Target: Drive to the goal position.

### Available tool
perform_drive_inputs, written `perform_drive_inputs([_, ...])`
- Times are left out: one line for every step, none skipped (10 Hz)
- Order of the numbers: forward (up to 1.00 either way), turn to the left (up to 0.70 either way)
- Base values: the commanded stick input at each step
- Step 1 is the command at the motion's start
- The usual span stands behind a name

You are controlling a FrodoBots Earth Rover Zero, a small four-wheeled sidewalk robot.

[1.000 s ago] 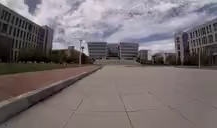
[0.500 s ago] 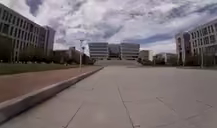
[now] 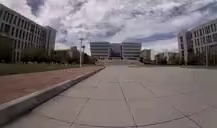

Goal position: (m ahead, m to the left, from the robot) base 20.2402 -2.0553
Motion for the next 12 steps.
perform_drive_inputs([1.0, 0.0])
perform_drive_inputs([1.0, 0.0])
perform_drive_inputs([1.0, 0.0])
perform_drive_inputs([1.0, 0.0])
perform_drive_inputs([1.0, 0.0])
perform_drive_inputs([1.0, 0.0])
perform_drive_inputs([1.0, 0.0])
perform_drive_inputs([1.0, 0.0])
perform_drive_inputs([1.0, 0.0])
perform_drive_inputs([1.0, 0.0])
perform_drive_inputs([1.0, 0.0])
perform_drive_inputs([1.0, 0.04])
